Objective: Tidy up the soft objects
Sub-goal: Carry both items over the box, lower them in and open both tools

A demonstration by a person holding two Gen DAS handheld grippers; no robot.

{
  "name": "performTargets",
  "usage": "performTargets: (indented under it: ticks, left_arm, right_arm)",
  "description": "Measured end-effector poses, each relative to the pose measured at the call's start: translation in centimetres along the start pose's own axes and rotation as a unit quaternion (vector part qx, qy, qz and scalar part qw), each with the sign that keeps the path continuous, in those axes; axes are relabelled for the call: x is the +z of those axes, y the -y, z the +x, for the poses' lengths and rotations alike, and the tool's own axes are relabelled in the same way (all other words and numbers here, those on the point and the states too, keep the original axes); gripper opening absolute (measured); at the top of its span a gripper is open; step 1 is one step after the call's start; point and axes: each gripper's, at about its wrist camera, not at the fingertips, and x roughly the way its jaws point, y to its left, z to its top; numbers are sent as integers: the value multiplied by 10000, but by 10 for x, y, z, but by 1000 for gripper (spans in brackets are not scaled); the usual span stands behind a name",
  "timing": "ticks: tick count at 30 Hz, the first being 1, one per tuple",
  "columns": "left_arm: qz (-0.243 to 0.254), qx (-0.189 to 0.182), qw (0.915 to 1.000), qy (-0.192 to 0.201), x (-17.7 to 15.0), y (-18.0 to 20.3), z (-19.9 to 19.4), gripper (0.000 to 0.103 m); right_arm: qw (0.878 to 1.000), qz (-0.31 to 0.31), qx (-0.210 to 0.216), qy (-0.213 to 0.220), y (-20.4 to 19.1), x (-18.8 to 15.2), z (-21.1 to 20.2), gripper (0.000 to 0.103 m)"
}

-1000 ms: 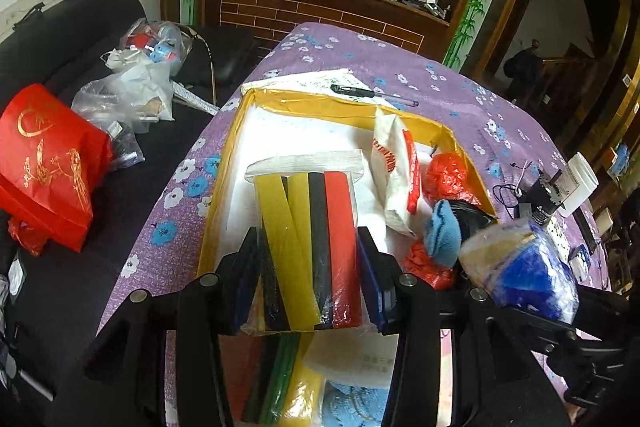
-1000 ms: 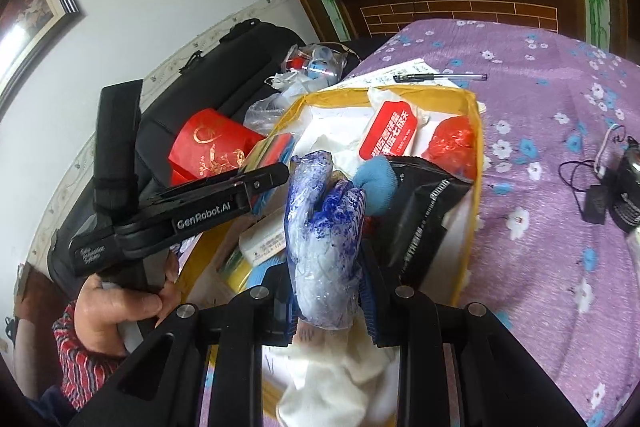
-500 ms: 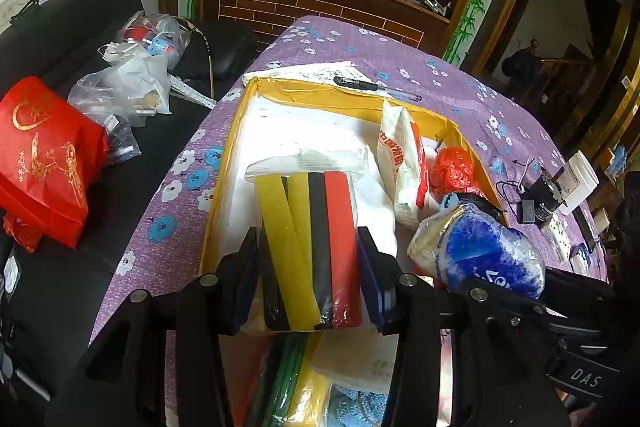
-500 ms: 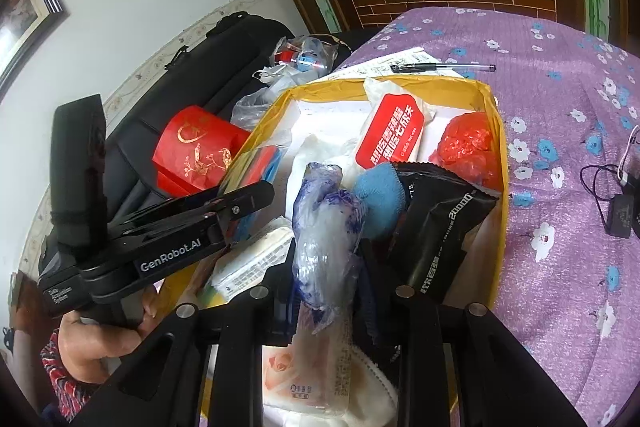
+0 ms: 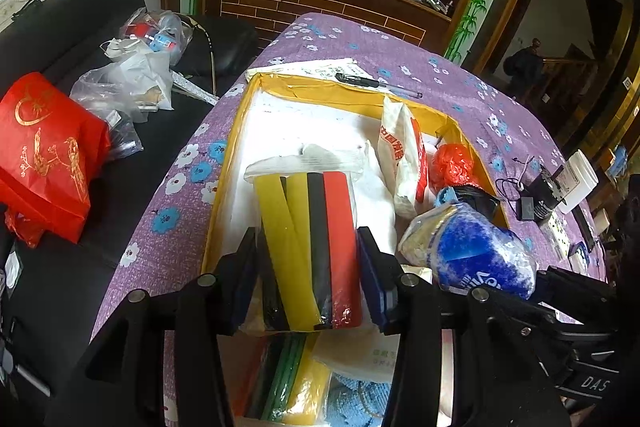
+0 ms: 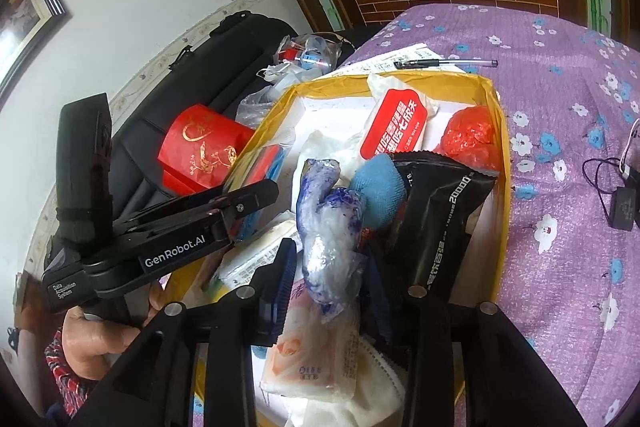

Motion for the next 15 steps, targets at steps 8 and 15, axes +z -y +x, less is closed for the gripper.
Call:
performTargets:
  ticks: [8, 15]
  left_arm:
    - [1, -11, 10000, 56, -3, 3, -11, 50]
    - [39, -26, 9998, 179, -4, 8, -27, 50]
  right_arm:
    - [10000, -24, 60, 27, -4, -5, -8, 41]
    - [9998, -67, 203, 59, -9, -9, -18, 41]
